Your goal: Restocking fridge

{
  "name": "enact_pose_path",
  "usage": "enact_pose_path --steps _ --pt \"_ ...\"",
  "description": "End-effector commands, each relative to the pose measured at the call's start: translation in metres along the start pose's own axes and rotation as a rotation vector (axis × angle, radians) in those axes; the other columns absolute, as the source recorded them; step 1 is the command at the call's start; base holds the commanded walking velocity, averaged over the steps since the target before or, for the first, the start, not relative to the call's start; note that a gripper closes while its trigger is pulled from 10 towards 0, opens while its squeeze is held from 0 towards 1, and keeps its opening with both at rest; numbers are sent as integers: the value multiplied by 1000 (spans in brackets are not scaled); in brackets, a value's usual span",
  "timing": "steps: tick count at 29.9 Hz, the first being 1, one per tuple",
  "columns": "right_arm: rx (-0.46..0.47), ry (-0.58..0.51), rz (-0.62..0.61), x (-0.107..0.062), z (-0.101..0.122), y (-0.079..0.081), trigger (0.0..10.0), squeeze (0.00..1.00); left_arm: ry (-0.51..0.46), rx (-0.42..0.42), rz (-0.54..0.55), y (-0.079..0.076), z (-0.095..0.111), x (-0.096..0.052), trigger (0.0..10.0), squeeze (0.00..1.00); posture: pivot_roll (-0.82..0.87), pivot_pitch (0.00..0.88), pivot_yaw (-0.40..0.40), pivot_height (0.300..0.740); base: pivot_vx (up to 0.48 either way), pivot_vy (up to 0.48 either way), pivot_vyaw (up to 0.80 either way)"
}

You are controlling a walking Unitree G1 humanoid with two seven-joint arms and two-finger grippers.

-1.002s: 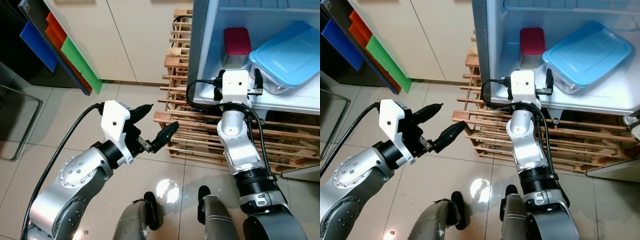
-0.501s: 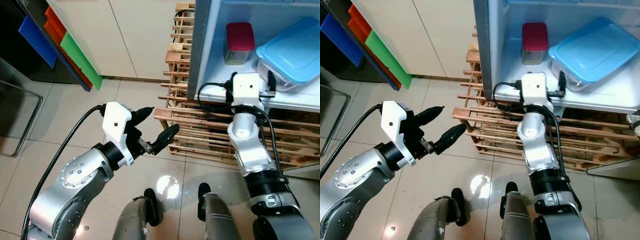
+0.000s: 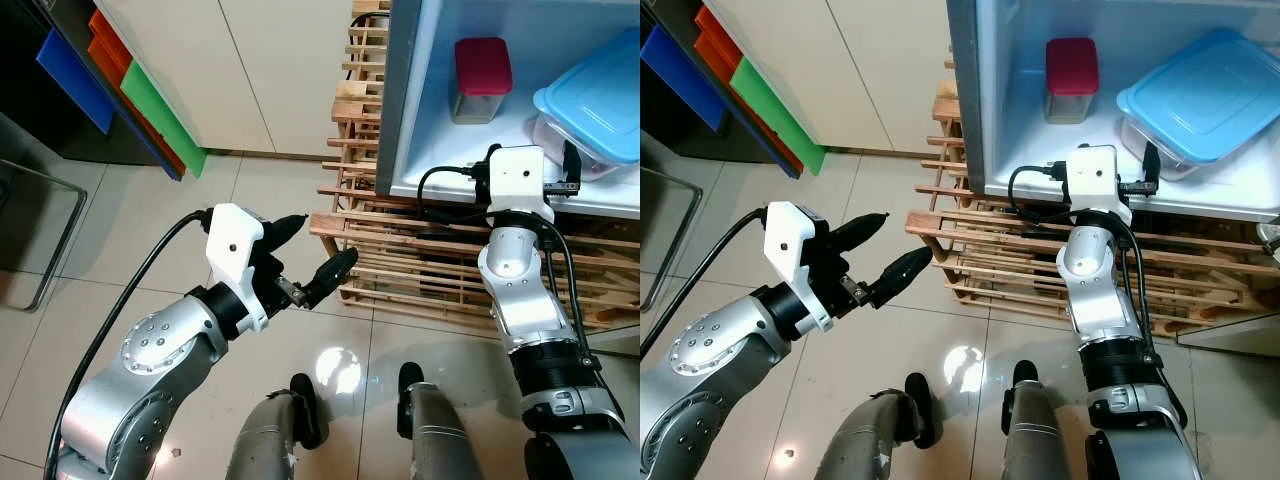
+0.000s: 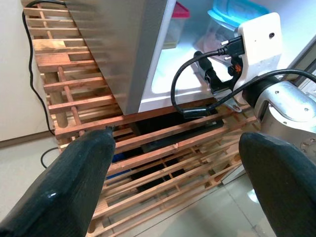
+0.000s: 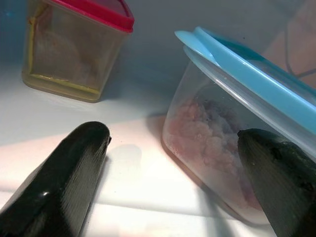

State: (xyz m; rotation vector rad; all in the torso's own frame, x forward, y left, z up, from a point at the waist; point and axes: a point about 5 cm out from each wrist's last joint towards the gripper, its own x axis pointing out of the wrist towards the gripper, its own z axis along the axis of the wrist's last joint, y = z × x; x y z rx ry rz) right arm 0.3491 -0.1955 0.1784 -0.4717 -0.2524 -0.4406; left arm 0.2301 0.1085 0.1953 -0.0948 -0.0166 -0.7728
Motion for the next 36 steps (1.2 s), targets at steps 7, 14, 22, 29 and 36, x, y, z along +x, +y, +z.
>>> enact_pose_path --steps 7,14,22,29,36 --pt "113 -125 87 -21 27 3 10000 0 24 -8 14 1 -5 -4 10000 0 22 400 149 740 0 0 0" --pt "246 -117 193 -63 41 -2 10000 0 25 -23 6 -1 -9 -2 10000 0 -24 392 133 740 0 0 0" --pt "228 -90 113 -86 45 -35 10000 0 23 -32 -22 -3 -13 4 10000 0 -62 372 126 740 0 0 0" --pt "79 75 -88 -86 6 -67 10000 0 21 -39 -26 -4 -14 5 10000 0 -68 371 123 740 0 0 0" --pt "19 169 -155 -75 -16 -85 10000 0 18 -42 -22 -3 -15 5 10000 0 -64 381 114 740 0 0 0"
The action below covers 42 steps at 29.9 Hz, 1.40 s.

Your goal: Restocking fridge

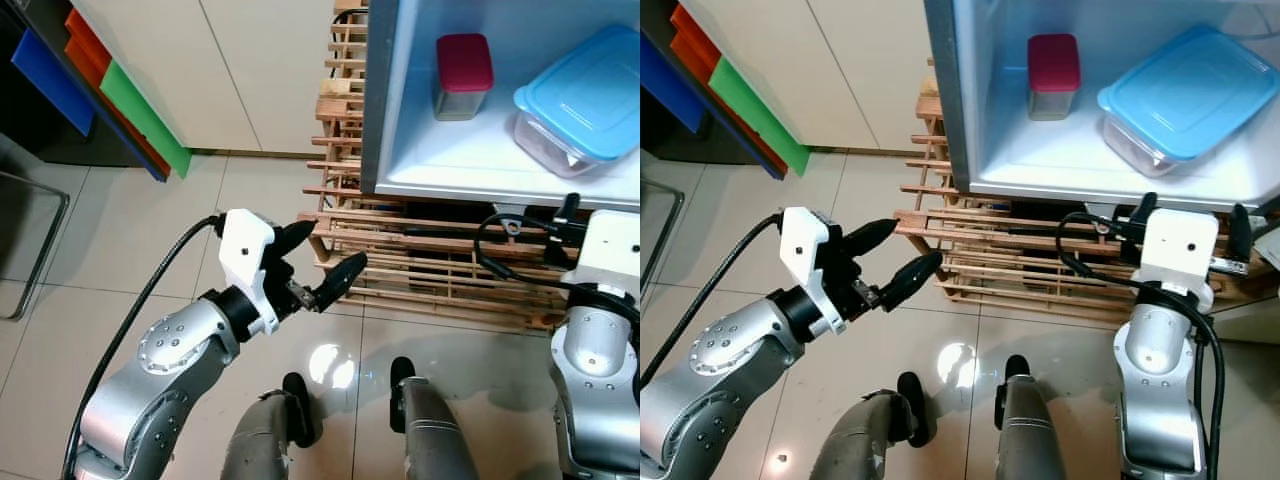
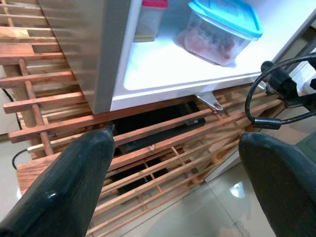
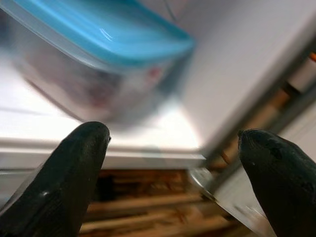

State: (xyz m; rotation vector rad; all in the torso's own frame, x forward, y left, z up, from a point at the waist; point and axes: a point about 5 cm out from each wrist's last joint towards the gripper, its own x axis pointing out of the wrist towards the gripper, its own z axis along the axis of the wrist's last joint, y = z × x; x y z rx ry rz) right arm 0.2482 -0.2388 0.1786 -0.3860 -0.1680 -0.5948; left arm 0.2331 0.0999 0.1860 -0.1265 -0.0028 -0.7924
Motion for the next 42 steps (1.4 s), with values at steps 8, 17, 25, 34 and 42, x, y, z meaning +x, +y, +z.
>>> enact_pose_path --steps 8,17,25,34,42 --pt "-1 -9 -47 25 -1 3 10000 0 13 -12 7 -1 -5 -3 10000 0 -54 386 119 740 0 0 0" --pt "6 -52 6 37 4 29 10000 0 12 -3 18 0 -4 -4 10000 0 -35 394 113 740 0 0 0" --pt "28 -52 24 48 2 49 10000 0 17 -7 23 0 -5 -4 10000 0 -29 401 114 740 0 0 0" --pt "120 -130 115 54 24 82 10000 0 12 -7 26 0 -5 -2 10000 0 -24 403 113 740 0 0 0" --pt "192 -174 181 49 38 99 10000 0 12 -7 30 1 -5 -2 10000 0 -27 401 111 740 0 0 0"
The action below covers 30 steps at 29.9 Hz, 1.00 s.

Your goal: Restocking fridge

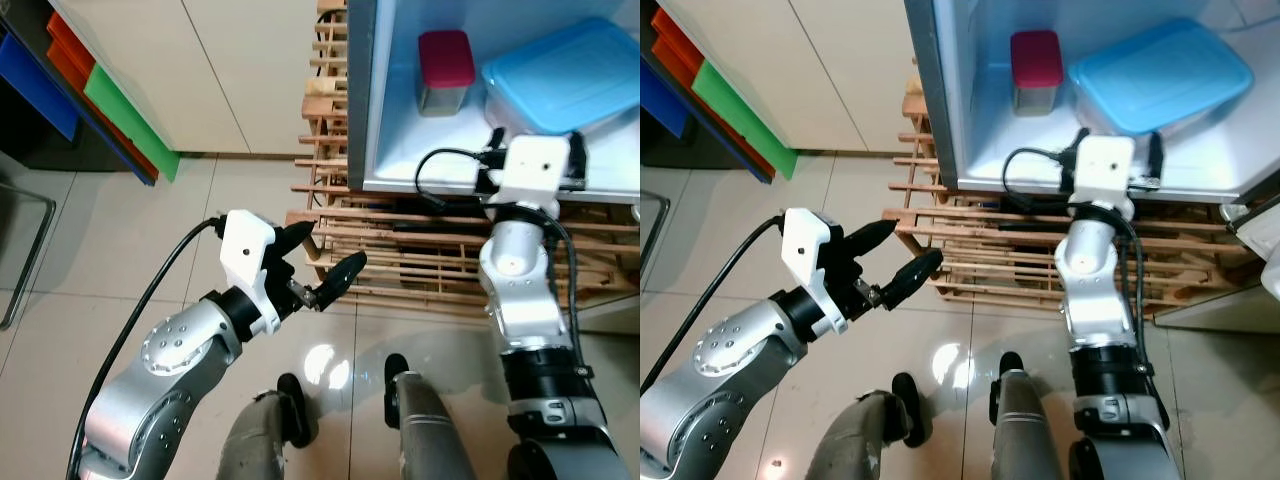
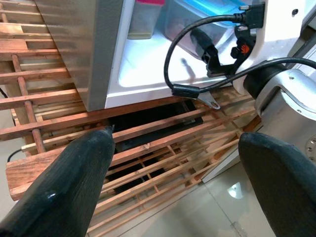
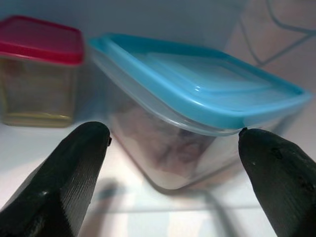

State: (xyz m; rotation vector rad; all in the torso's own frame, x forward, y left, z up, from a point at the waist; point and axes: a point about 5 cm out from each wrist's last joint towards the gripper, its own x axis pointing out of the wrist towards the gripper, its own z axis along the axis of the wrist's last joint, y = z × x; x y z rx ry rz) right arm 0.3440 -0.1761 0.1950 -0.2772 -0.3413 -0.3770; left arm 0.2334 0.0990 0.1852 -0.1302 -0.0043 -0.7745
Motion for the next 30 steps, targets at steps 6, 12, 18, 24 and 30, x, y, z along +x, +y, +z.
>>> enact_pose_path --steps 6,12,18,24,30 --pt "83 -54 53 5 14 18 10000 0 13 -1 13 2 -3 -1 10000 0 -27 396 111 740 0 0 0" --pt "101 -77 93 7 18 28 10000 0 14 2 20 3 -3 -1 10000 0 -27 396 112 740 0 0 0" --pt "116 -125 128 16 32 40 10000 0 14 6 23 5 -2 0 10000 0 -27 397 113 740 0 0 0" --pt "115 -127 159 19 31 50 10000 0 14 9 27 6 -3 1 10000 0 -20 393 109 740 0 0 0" --pt "111 -118 155 23 29 49 10000 0 12 11 32 7 -2 1 10000 0 -21 387 105 740 0 0 0"
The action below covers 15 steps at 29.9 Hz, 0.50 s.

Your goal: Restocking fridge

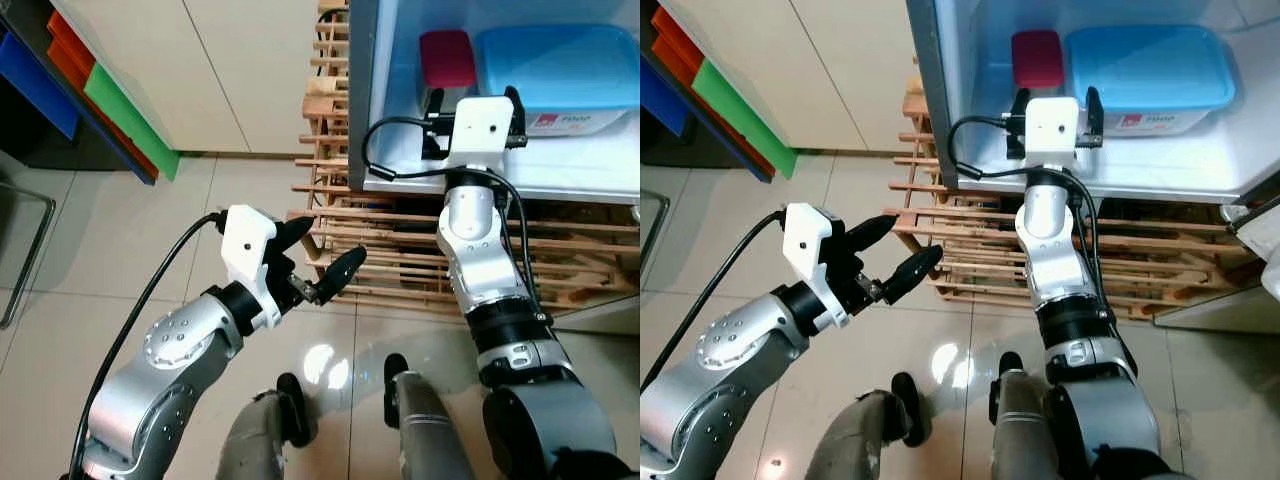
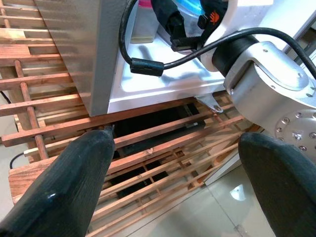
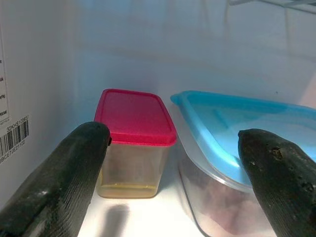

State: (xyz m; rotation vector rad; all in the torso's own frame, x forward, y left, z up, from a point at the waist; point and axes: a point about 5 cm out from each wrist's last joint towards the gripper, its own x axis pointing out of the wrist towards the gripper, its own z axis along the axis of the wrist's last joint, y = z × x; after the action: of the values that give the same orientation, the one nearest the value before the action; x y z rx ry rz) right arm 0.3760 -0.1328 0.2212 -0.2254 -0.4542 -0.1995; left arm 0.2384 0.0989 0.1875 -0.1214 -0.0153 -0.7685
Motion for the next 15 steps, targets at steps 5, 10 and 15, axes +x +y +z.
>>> enact_pose_path --steps 5,10,15 --pt "14 -5 15 5 2 10 10000 0 17 0 28 5 -6 -1 10000 0 -22 380 105 740 0 0 0" --pt "14 -24 16 7 5 6 10000 0 6 6 31 6 -4 0 10000 0 -22 362 98 740 0 0 0" --pt "7 -60 -68 -3 11 -16 10000 0 0 6 30 6 -4 1 10000 0 -24 358 96 740 0 0 0"
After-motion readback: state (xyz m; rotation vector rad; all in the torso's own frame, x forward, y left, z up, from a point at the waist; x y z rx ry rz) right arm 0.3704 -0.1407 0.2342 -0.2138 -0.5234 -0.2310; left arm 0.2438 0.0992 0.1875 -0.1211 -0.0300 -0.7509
